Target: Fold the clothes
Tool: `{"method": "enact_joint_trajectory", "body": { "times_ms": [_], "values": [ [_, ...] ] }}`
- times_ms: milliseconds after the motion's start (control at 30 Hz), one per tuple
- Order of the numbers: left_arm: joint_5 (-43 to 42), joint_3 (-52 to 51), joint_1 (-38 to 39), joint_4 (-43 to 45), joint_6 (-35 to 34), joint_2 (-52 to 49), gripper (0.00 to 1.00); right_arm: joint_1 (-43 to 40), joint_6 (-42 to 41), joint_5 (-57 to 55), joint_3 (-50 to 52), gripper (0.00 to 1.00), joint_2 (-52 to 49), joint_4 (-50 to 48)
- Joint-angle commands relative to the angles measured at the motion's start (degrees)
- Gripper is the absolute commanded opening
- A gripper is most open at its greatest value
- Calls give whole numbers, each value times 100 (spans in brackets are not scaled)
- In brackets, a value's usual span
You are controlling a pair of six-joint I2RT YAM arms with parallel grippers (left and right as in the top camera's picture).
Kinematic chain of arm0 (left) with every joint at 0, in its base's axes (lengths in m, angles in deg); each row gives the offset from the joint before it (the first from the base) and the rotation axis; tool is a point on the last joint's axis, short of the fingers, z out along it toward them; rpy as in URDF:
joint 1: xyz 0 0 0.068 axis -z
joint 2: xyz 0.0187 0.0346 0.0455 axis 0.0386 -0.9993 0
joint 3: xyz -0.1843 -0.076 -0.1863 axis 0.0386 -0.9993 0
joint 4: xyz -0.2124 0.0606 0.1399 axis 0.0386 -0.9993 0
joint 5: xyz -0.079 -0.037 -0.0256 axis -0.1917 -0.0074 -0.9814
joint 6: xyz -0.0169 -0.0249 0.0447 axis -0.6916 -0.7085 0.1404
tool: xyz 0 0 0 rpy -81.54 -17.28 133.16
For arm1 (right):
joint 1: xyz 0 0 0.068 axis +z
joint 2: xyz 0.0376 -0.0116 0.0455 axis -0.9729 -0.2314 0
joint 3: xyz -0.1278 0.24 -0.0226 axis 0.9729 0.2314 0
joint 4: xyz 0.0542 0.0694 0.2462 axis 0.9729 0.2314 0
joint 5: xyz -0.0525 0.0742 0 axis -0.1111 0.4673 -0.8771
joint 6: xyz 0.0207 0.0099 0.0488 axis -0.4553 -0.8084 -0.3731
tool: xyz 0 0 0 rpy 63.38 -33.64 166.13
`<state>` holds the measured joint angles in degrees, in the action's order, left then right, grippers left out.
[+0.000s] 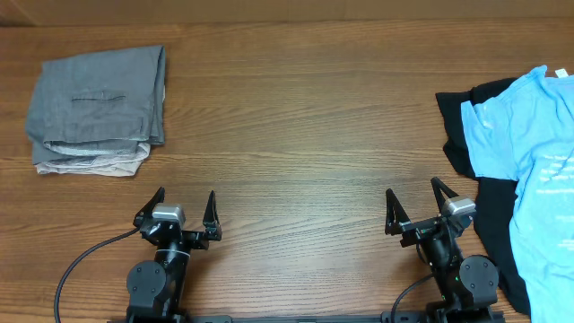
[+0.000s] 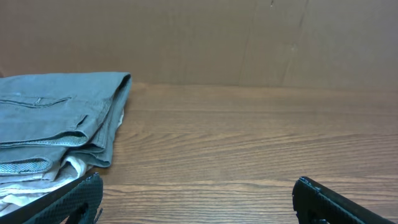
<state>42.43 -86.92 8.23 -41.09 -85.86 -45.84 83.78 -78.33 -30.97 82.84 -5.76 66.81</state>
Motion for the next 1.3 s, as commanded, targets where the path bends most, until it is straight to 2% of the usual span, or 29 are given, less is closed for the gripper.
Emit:
{"method": "enact_joint_trajectory", "body": {
  "times_ms": [0,167,367,467,700,967,1267],
  "values": [
    [96,-39,37,24,107,70,100,-15,2,-52,61,100,68,-26],
    [94,-39,39,22,105,70,100,-15,-2,4,61,100,66,-42],
    [94,-39,37,24,105,70,100,-15,-2,627,-59,100,68,-275],
    [94,-39,39,22,107,70,100,-15,-2,658,-555,100,66,175],
    [94,-39,37,22,105,70,100,-15,2,380,-2791,100,-293,1786],
    [94,-39,37,22,107,70,100,-15,2,94,-5252,100,-1864,3486],
    [94,-39,37,22,105,70,100,-15,35,9,-7108,100,-4343,5233]
  ]
}}
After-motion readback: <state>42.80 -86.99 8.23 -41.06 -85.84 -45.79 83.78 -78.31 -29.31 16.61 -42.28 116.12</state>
